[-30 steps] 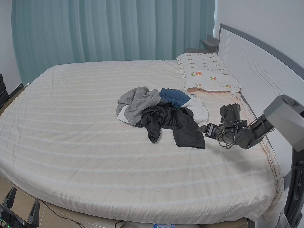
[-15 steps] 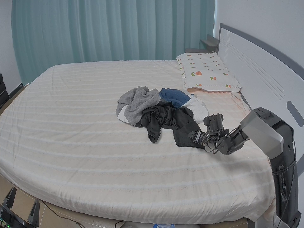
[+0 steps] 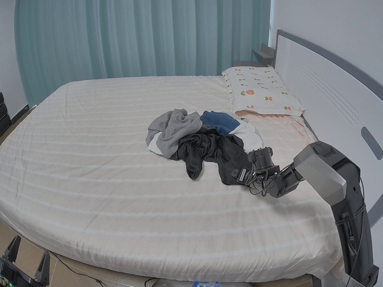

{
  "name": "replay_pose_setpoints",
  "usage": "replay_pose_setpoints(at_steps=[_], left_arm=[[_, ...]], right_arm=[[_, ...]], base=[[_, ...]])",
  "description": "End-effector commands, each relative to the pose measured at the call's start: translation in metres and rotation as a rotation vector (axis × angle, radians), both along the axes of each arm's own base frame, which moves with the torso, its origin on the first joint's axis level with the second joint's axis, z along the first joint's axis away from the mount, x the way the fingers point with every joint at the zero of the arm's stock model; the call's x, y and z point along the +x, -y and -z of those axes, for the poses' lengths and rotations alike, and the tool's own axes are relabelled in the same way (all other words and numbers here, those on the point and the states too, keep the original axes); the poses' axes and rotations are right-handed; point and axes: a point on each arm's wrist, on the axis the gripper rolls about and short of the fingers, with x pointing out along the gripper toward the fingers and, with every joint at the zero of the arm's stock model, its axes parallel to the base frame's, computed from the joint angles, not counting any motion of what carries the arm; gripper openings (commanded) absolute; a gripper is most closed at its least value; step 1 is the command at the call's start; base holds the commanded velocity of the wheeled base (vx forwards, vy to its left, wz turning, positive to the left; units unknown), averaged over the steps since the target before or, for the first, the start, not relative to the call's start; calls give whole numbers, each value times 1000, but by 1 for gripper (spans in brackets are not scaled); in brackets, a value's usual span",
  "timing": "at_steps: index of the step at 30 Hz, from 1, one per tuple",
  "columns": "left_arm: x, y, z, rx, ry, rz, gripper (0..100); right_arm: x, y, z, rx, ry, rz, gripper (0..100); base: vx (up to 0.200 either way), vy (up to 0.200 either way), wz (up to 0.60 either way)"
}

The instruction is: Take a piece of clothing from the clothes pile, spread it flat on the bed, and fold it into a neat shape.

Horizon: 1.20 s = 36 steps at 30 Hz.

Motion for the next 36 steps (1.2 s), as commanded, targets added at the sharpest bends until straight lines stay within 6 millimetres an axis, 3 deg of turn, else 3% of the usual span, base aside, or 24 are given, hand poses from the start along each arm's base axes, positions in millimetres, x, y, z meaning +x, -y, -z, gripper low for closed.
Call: replay_pose_setpoints(at_steps=[1,6,11,15,16,17,19,21,22,23,24,25,29,36], left_arm=[[0,0,5,-1,2,0,100],[0,0,5,1,2,0,100],[0,0,5,-1,2,0,100],[0,0,5,-1,2,0,100],[0,0,5,1,2,0,100],[0,0,5,1,2,-2,100],[0,0,5,1,2,0,100],[0,0,5,-1,2,0,100],[0,0,5,-1,2,0,100],[0,0,5,-1,2,0,100],[0,0,5,-1,2,0,100],[0,0,5,1,2,-2,100],[0,0,5,-1,2,0,100],[0,0,4,16,5,8,100]], right_arm=[[0,-5,0,-2,6,-5,0],[-3,-4,-2,-7,1,-1,0],[-20,3,-24,48,-7,20,0],[-66,10,-83,247,-38,-5,0],[-89,8,-99,287,-54,-34,0],[-94,8,-102,294,-58,-40,0],[-130,12,-123,345,-59,-70,0],[-151,18,-130,364,-47,-90,0],[-151,18,-130,364,-47,-90,0],[-170,22,-134,373,-34,-108,0],[-170,22,-134,373,-34,-108,0],[-186,26,-137,379,-13,-126,0],[-221,28,-145,389,31,-178,0],[-260,32,-161,393,74,-230,0]], base=[[0,0,0],[0,0,0],[0,0,0],[0,0,0],[0,0,0],[0,0,0],[0,0,0],[0,0,0],[0,0,0],[0,0,0],[0,0,0],[0,0,0],[0,0,0],[0,0,0]])
